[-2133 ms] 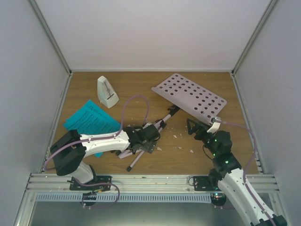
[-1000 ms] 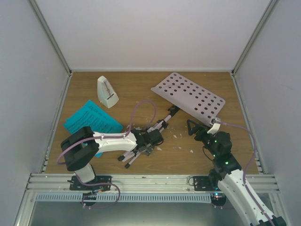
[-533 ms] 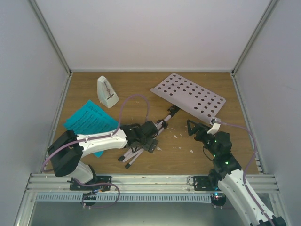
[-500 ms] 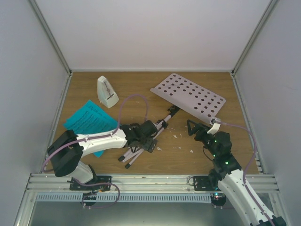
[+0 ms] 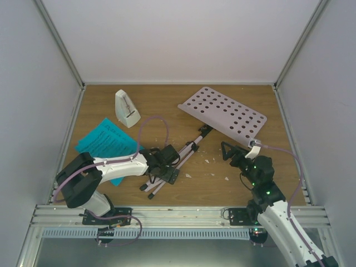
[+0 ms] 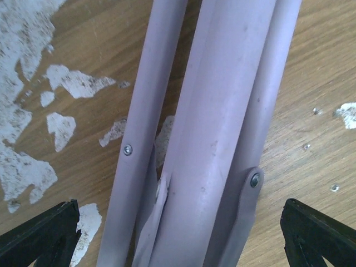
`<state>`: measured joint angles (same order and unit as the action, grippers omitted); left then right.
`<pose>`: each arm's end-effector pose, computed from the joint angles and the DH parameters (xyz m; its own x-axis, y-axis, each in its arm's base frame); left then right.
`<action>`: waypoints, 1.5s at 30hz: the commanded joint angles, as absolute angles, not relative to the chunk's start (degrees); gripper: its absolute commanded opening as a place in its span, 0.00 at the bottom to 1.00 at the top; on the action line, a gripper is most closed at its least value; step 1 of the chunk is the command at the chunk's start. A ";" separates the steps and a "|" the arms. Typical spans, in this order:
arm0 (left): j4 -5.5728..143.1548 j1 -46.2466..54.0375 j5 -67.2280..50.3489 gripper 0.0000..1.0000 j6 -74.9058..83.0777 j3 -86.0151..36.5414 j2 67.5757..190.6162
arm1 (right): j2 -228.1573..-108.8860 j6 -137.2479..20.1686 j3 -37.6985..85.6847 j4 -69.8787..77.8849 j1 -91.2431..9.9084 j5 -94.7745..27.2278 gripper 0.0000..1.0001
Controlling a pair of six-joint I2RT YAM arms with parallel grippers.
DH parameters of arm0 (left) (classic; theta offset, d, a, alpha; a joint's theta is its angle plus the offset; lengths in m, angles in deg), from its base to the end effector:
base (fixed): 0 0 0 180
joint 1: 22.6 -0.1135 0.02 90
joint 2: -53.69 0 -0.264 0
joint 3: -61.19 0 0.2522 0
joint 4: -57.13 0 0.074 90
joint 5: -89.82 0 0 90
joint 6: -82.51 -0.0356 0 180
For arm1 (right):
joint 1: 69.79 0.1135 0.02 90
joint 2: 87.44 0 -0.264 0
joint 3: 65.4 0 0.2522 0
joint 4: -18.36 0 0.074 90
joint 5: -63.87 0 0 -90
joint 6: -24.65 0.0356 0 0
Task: Pack up the instrument practice props
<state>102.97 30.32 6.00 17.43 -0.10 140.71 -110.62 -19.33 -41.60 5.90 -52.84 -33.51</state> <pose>0.1647 -0.2115 0.1639 -0.8443 0.4224 -0.3297 0.4597 0.8872 -0.0406 0.1292 0.0442 0.1977 -0.4309 0.6147 -0.6607 -0.1430 0.6763 0.7226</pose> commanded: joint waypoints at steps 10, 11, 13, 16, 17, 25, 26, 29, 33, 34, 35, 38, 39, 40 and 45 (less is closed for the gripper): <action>100.80 31.14 7.37 0.75 19.26 1.90 143.66 | -110.16 -18.44 -42.62 6.33 -53.45 -33.04 1.00; 100.89 31.25 7.72 0.71 19.30 1.78 143.73 | -110.20 -18.38 -42.65 6.36 -53.40 -32.99 0.99; 101.11 31.50 8.15 0.59 19.40 1.40 143.86 | -110.16 -18.41 -42.60 6.36 -53.40 -32.91 1.00; 101.00 31.92 8.18 0.44 19.31 1.08 144.10 | -110.20 -18.43 -42.62 6.36 -53.43 -32.90 1.00; 100.96 32.09 8.17 0.40 19.31 0.90 144.27 | -110.18 -18.42 -42.56 6.33 -53.42 -32.90 1.00; 98.95 32.94 7.02 0.53 19.14 0.18 144.19 | -109.51 -21.60 -41.02 5.07 -53.49 -33.17 1.00; 98.60 32.94 6.76 0.63 19.14 0.09 143.69 | -109.37 -22.94 -40.24 4.88 -53.53 -33.16 0.99; 97.26 32.94 6.13 0.90 18.59 -0.31 141.07 | -108.98 -27.75 -37.33 2.02 -53.52 -33.14 1.00; 94.96 32.02 3.59 0.99 15.80 -2.61 137.70 | -110.10 -33.53 -32.05 -0.29 -53.46 -29.95 1.00; 94.15 31.14 1.92 0.99 14.83 -3.33 136.62 | -111.29 -34.67 -30.42 -0.40 -53.49 -29.28 0.99; 93.20 29.93 0.30 0.99 13.96 -4.06 135.97 | -113.14 -36.01 -28.58 -0.35 -53.53 -29.14 1.00; 90.99 23.67 -6.70 0.99 11.24 -6.49 135.02 | -123.38 -40.21 -20.54 -0.65 -54.28 -32.87 1.00; 90.69 21.48 -8.22 0.99 10.20 -7.53 134.83 | -127.64 -41.23 -17.78 -1.41 -55.01 -34.19 1.00; 90.60 19.40 -9.15 0.99 9.00 -8.48 134.65 | -131.58 -42.02 -15.14 -2.26 -55.72 -34.79 1.00; 87.41 2.40 -14.50 0.99 5.46 -9.29 131.42 | -143.99 -44.72 -8.63 -1.04 -67.66 -40.97 1.00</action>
